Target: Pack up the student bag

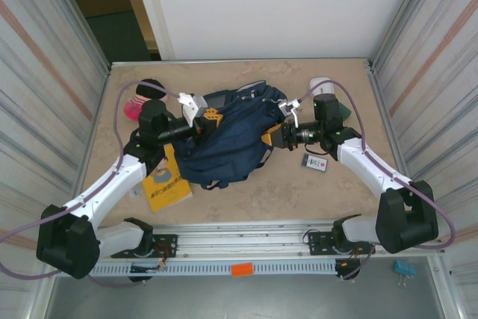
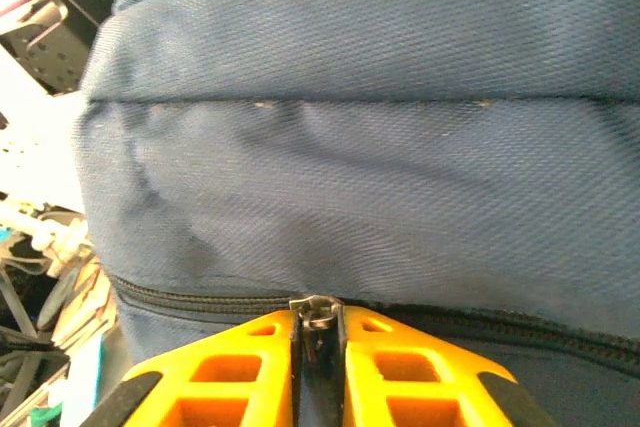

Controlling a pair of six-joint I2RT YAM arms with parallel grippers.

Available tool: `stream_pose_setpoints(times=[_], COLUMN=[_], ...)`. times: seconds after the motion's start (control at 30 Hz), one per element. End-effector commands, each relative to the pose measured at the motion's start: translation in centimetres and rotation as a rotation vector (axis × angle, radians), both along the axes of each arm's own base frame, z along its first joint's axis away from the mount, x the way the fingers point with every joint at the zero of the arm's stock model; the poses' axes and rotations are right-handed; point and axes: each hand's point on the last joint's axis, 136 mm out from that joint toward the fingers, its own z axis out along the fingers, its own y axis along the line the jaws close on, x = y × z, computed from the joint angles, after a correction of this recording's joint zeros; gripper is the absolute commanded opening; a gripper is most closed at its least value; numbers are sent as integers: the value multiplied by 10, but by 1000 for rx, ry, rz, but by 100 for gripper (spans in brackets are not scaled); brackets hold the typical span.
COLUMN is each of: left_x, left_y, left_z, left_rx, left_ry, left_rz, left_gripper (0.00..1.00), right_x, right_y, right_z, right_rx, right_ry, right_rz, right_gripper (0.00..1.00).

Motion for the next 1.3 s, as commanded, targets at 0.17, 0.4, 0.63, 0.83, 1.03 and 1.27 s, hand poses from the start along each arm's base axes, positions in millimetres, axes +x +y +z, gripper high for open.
stream_pose_setpoints(times=[0.17, 0.4, 0.63, 0.83, 1.03, 1.27], left_x=[7, 8, 7, 16, 34, 45], left_y=[7, 10, 11, 18, 30, 36], left_z=[50, 50, 52, 47, 32, 17], left_rx=[-73, -71, -70, -39, 40, 142], left_ry=[-183, -190, -198, -187, -159, -161], left_rz=[58, 80, 89, 164, 328, 432], left_gripper=[0, 0, 0, 0, 0, 0], right_x=[-12, -4, -10, -6, -20, -32], right_y=[8, 9, 18, 14, 20, 29], right_z=[6, -2, 0, -1, 11, 26], right_rx=[3, -13, 4, -28, -48, -98], right_ry=[-12, -6, -4, -14, -48, -97], right_rz=[6, -27, 18, -35, -15, -4], right_gripper=[2, 17, 21, 8, 5, 3])
